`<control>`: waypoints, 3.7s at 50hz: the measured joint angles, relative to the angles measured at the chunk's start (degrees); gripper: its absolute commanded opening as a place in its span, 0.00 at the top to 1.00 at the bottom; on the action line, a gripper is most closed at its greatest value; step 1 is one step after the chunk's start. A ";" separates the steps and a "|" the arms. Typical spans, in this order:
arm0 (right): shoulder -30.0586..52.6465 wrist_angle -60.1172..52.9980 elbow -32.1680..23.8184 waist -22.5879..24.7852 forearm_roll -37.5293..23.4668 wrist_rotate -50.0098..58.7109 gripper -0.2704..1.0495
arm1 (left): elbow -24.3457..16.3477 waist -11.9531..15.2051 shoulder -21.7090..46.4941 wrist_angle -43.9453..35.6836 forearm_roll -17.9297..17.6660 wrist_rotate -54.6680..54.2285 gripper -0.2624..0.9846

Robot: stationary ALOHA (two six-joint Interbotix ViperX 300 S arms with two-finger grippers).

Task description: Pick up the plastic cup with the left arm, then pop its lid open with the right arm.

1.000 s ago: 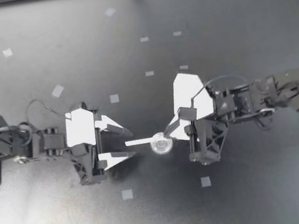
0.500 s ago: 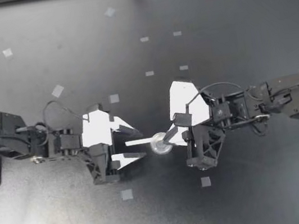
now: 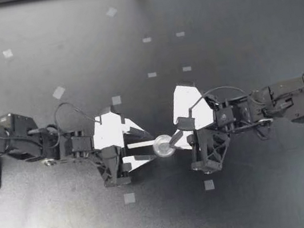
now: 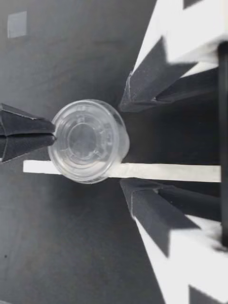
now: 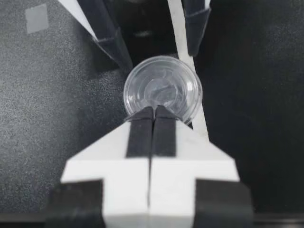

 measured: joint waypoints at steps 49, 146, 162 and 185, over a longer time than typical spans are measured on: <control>1.23 -1.41 1.67 0.00 0.00 3.60 0.91 | -3.96 0.00 2.37 2.72 0.09 -0.09 0.31; 0.88 -70.84 11.07 0.00 -3.52 46.93 0.29 | 10.02 -0.09 -10.55 -40.52 -0.44 10.37 0.73; 0.53 -68.64 9.32 0.00 -5.10 46.85 0.29 | 9.49 0.00 -10.55 -38.94 -0.44 10.28 0.73; -14.41 -58.18 12.57 -5.71 -13.18 25.49 0.29 | 9.40 -0.18 -10.37 -37.18 -0.53 5.80 0.73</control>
